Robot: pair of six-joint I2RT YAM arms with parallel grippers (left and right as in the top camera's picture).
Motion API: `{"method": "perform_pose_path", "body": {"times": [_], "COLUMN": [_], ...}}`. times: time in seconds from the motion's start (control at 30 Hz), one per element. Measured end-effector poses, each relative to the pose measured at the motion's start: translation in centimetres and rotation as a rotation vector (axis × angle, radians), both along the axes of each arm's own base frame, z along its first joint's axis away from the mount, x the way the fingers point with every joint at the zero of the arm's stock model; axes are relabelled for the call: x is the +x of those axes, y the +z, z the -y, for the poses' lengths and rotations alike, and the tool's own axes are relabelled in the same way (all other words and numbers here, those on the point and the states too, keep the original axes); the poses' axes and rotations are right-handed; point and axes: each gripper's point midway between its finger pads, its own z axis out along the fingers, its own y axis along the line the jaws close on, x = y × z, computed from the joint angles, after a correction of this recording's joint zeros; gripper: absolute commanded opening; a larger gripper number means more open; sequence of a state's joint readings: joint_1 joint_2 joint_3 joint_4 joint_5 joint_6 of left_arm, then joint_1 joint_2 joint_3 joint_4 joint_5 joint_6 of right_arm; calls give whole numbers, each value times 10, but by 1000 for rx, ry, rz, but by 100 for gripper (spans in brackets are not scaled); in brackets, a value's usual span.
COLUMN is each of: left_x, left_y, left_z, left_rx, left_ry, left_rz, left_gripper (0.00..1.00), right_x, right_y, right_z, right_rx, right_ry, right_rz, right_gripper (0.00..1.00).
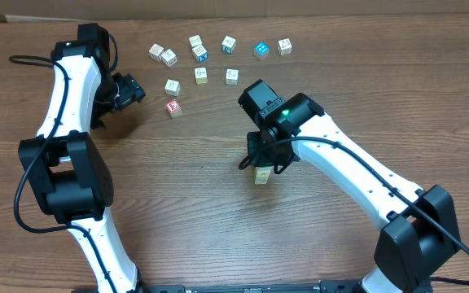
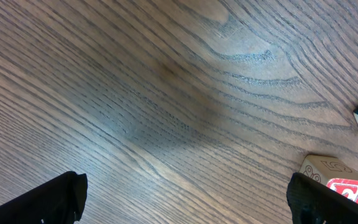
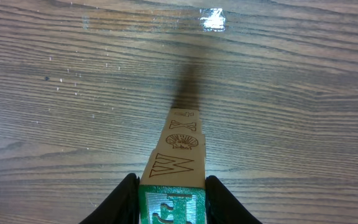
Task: Form a tower
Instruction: 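Open the right gripper and raise it away from the tower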
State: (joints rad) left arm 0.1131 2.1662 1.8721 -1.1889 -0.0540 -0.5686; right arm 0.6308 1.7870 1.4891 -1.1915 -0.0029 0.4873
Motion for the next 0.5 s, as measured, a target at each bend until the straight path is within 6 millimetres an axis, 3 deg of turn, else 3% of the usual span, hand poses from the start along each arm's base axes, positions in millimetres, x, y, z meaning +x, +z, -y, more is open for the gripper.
{"method": "perform_pose_path", "body": {"times": [0.5], "left_x": [0], "left_y": [0], "left_z": [0], "left_rx": [0], "left_ry": [0], "left_rz": [0], "left_gripper": [100], "right_x": [-1], "right_y": [0], "right_z": [0], "right_rx": [2], "right_ry": [-32], "right_rz": [-5], "right_gripper": [31]}}
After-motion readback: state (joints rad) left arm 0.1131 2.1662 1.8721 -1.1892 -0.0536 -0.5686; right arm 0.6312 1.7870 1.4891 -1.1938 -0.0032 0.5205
